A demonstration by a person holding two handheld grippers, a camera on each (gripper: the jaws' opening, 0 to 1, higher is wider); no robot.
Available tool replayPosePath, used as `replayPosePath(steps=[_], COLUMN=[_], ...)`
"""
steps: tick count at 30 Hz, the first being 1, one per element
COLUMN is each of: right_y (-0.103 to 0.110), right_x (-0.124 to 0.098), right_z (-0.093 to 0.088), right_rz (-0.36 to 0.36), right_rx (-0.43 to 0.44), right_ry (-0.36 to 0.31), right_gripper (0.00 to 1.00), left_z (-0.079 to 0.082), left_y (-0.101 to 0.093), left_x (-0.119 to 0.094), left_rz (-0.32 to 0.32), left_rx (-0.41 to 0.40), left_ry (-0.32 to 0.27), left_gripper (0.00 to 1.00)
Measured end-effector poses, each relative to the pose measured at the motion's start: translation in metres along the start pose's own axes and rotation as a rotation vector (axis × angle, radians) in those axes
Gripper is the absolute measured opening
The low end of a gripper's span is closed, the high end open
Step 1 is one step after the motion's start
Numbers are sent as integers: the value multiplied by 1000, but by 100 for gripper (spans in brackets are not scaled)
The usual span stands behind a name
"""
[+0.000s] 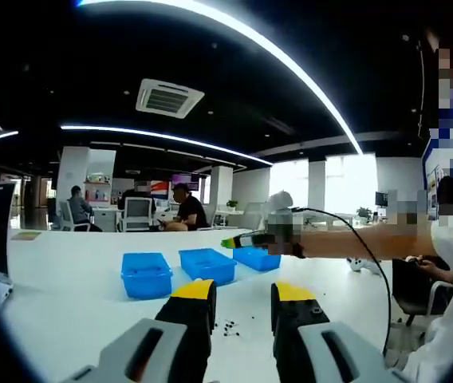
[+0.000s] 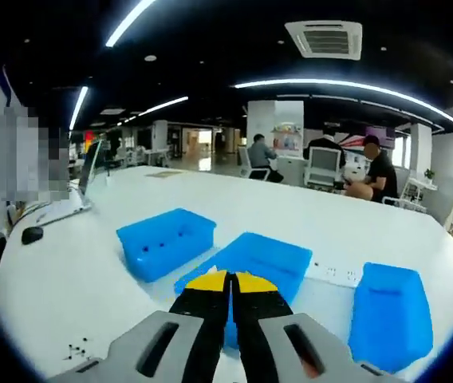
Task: Pick up the resistors one by one and place each resistor into its matching bin, sorting the parts by color and model until every resistor is separated into the correct bin for its type
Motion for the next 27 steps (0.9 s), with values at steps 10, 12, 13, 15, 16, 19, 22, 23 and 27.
replayPosePath(steps=[10,12,13,15,16,19,22,23,27], right_y=[-12,-10,-11,-10,-9,-3,10,14,40], right_x=[24,19,17,9,4,-15,-41,-49,-90], right_z=[-1,0,2,5,8,15,19,20,16], right_rz=[-25,-26,-28,-23,-21,4,44,52,138], right_rx=[57,41,36,43,47,51,22,11,-22], right_ry=[2,0,-2,-18,-30,-69,-104,-121,-139], right_gripper=[35,32,31,31,31,31,31,31,31], left_z=[0,0,0,0,0,-1,0,0,1], left_y=[3,3,4,4,5,4,3,3,2], left_x=[0,0,-1,-1,0,0,0,0,0], left_rz=[5,5,5,7,7,5,4,3,5], left_rx=[-4,-4,-5,-6,-6,-6,-3,-3,0], left_ry=[-2,-2,-3,-4,-3,-2,-3,-4,-5], left_gripper=[29,29,29,29,29,29,29,29,29])
Point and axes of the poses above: the point that each gripper's makers call its tool centre point, and the gripper's own axes: x roughly forward along the fingers, y roughly to its left, z roughly out of its top, the point moved 1 cm from there along -x, roughly backward along the fingers, and after that the axes turned 5 degrees about -x, right-handed, at the moved point
